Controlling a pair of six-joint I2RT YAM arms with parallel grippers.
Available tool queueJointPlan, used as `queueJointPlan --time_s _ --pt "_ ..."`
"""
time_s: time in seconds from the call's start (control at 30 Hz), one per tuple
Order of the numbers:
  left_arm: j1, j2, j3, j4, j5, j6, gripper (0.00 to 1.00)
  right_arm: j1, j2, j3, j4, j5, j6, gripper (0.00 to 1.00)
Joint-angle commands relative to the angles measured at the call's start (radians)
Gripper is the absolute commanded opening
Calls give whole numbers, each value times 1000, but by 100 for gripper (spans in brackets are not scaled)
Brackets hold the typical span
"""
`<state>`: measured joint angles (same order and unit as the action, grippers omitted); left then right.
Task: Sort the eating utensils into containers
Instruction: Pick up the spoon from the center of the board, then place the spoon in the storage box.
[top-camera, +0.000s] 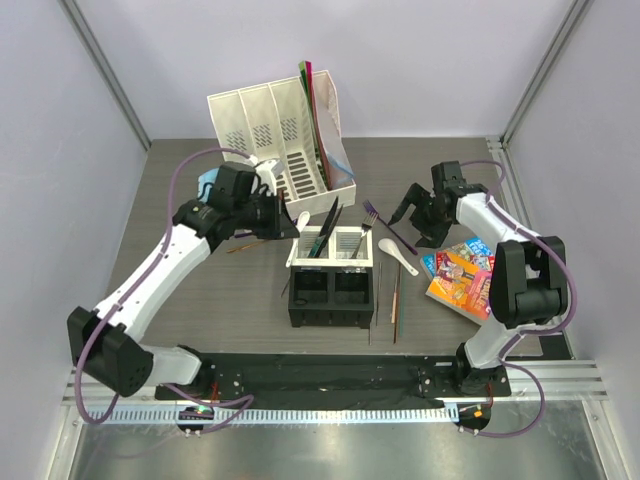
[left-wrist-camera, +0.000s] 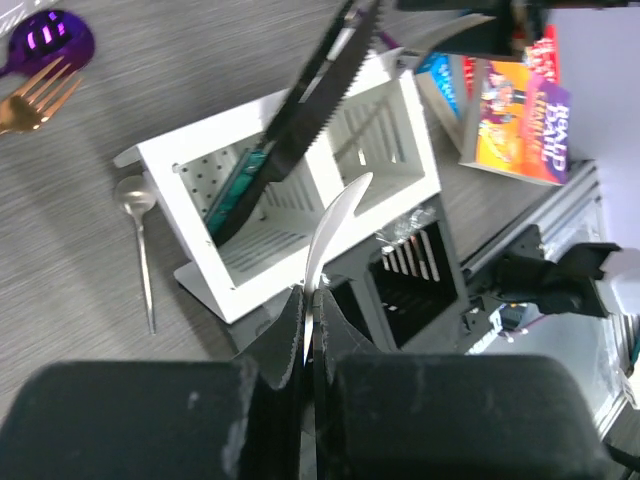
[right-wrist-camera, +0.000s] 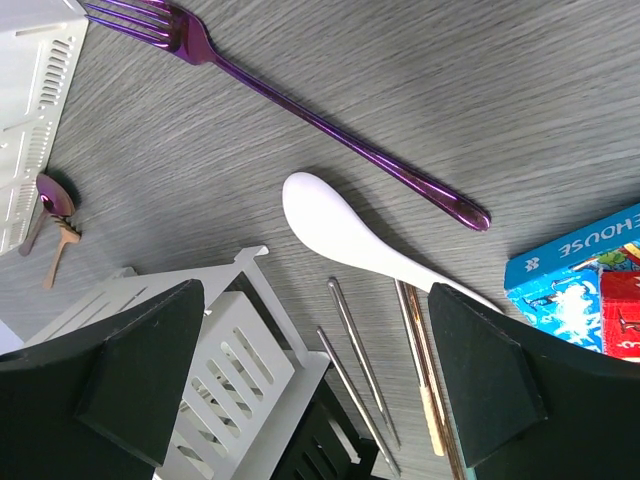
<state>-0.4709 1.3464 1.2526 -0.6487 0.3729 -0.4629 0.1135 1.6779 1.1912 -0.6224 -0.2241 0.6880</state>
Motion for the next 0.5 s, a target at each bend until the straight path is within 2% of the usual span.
queueJointPlan --time_s 0.0,0.47 --pt "-15 -47 22 12 69 6 0 -5 11 25 15 -23 7 100" --pt "-173 20 -76 133 -38 78 0 -5 20 -27 39 -78 48 100"
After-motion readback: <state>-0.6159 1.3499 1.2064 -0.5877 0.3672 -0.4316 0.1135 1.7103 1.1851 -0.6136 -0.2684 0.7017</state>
